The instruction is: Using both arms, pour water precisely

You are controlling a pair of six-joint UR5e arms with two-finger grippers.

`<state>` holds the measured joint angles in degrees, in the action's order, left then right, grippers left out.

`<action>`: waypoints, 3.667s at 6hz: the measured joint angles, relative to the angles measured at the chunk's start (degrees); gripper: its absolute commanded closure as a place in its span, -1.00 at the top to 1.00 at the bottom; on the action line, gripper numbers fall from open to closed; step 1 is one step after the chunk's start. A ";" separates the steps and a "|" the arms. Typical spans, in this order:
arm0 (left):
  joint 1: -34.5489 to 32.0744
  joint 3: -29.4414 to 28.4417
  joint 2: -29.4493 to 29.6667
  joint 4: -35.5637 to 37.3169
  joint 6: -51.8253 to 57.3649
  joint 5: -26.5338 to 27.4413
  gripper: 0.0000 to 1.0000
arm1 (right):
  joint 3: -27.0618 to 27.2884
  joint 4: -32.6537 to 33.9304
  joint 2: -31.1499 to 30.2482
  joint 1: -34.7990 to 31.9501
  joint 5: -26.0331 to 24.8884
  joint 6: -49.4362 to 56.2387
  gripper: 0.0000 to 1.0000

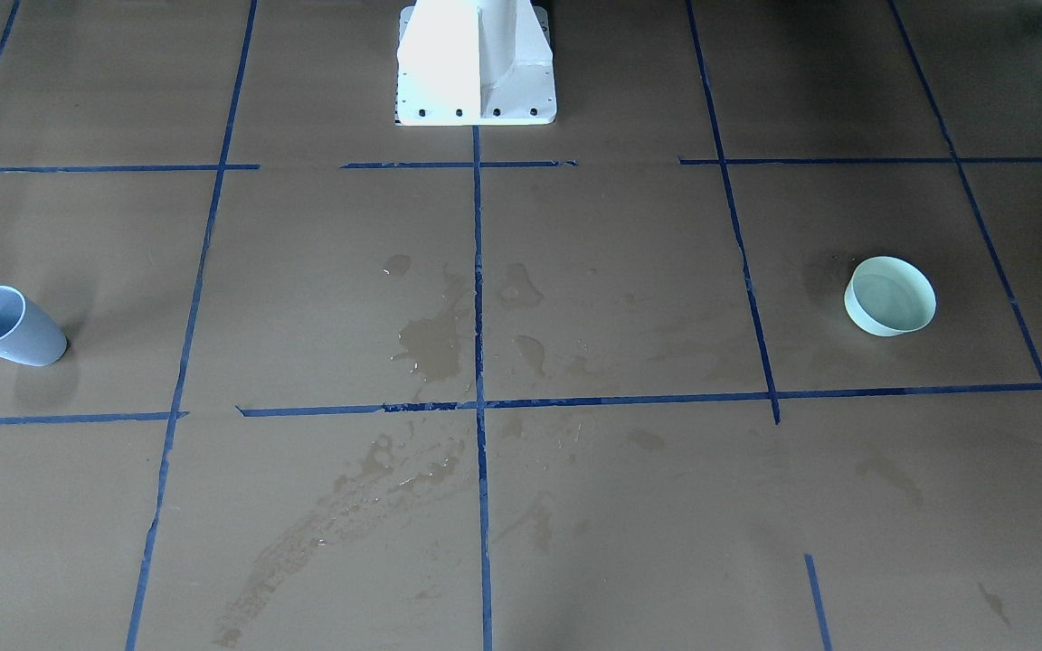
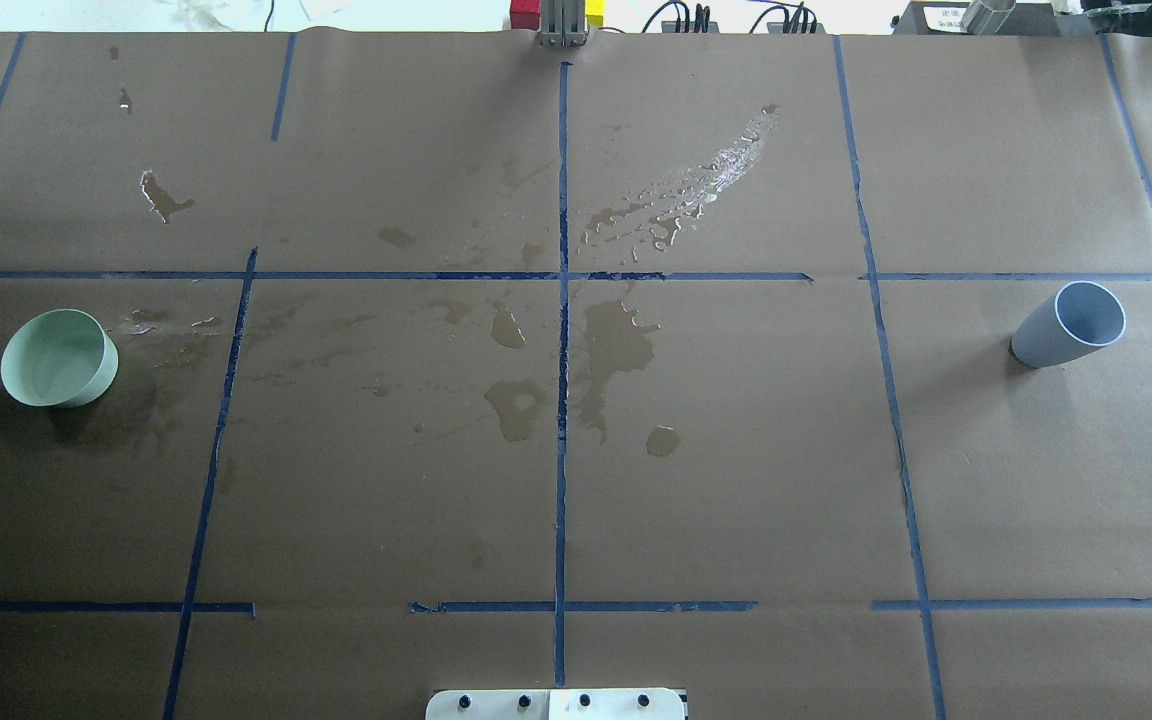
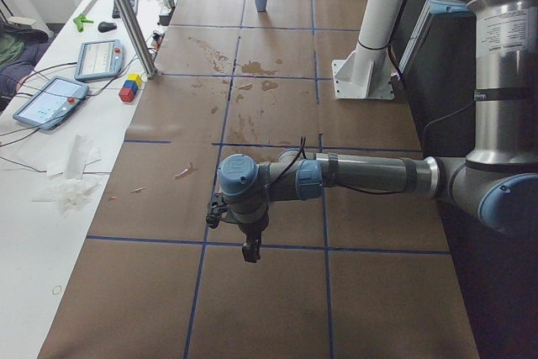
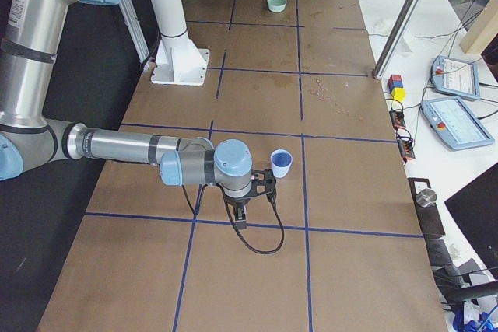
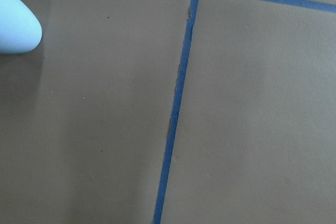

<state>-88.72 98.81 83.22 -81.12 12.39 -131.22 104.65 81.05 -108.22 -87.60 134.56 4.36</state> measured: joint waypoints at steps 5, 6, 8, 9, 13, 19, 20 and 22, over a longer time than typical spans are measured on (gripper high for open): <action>0.65 4.02 2.19 -1.46 -0.62 0.20 1.00 | 0.01 -0.34 1.74 0.24 0.23 -0.12 1.00; 0.74 4.63 3.39 -2.51 -0.56 -0.21 1.00 | -0.03 -0.35 1.89 0.24 0.30 -0.13 1.00; 2.34 3.21 4.20 -5.87 -0.61 -5.10 1.00 | -0.04 -0.39 1.95 0.34 0.42 -0.09 1.00; 5.32 3.02 3.77 -9.56 -4.36 -7.96 1.00 | 0.00 -0.43 1.95 0.45 0.41 0.03 1.00; 17.16 -4.33 3.57 -34.57 -41.58 -5.03 0.93 | 0.00 -0.45 1.96 0.97 0.09 0.07 1.00; 29.74 -11.96 4.13 -52.78 -62.45 2.94 -0.94 | -0.03 -0.45 1.96 1.11 -0.08 0.13 1.00; 29.93 -12.14 4.14 -52.80 -62.43 2.92 -1.00 | -0.03 -0.45 1.96 1.12 -0.09 0.13 1.00; 30.00 -10.86 4.24 -52.51 -62.51 1.41 -1.00 | -0.02 -0.45 2.09 1.12 -0.09 0.13 1.00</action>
<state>-58.71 87.95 87.46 -133.64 -50.12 -129.81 104.63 80.60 -106.13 -86.49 134.47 4.48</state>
